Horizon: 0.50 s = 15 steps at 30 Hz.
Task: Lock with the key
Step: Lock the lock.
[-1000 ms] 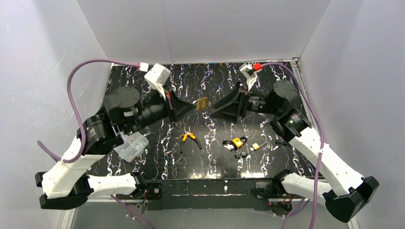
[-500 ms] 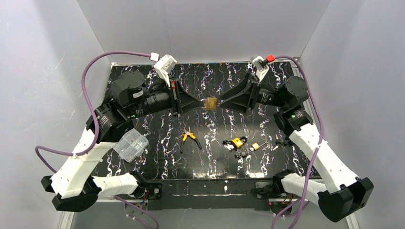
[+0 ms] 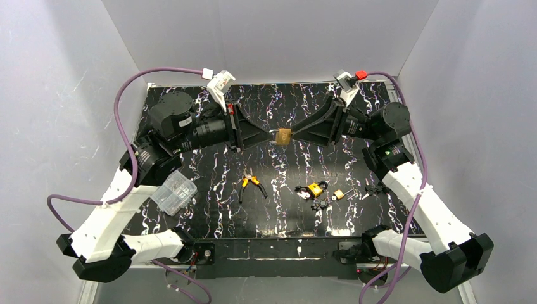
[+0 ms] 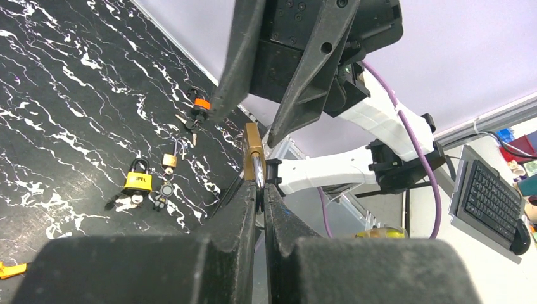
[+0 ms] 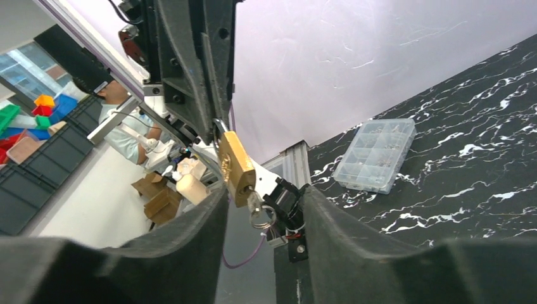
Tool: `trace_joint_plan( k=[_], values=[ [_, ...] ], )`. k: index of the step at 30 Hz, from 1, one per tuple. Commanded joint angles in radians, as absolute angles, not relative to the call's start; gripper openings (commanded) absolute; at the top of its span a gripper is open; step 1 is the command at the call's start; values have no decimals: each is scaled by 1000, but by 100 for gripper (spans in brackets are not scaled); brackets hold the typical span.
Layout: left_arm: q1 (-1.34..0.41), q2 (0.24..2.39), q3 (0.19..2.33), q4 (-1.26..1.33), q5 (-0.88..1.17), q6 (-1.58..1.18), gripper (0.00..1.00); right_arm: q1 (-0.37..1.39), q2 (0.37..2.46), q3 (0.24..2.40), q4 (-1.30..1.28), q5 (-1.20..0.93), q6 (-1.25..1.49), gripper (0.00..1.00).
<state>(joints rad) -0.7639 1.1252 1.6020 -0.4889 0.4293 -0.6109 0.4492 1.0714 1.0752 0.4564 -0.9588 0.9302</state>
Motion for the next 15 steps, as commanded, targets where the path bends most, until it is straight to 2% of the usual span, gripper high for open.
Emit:
trace_joint_plan(
  k=[1,11,15],
  values=[
    [-747,1118,1590,-414,470,-639,0,449,1064,1077,536,-983,965,45],
    [-735,1118,1573,-394,474,-652,0,449,1067,1067,543,-1008,982,43],
    [-731,1119,1565,-386,471,-657,0,449,1063,1067,542,-1007,985,36]
  ],
)
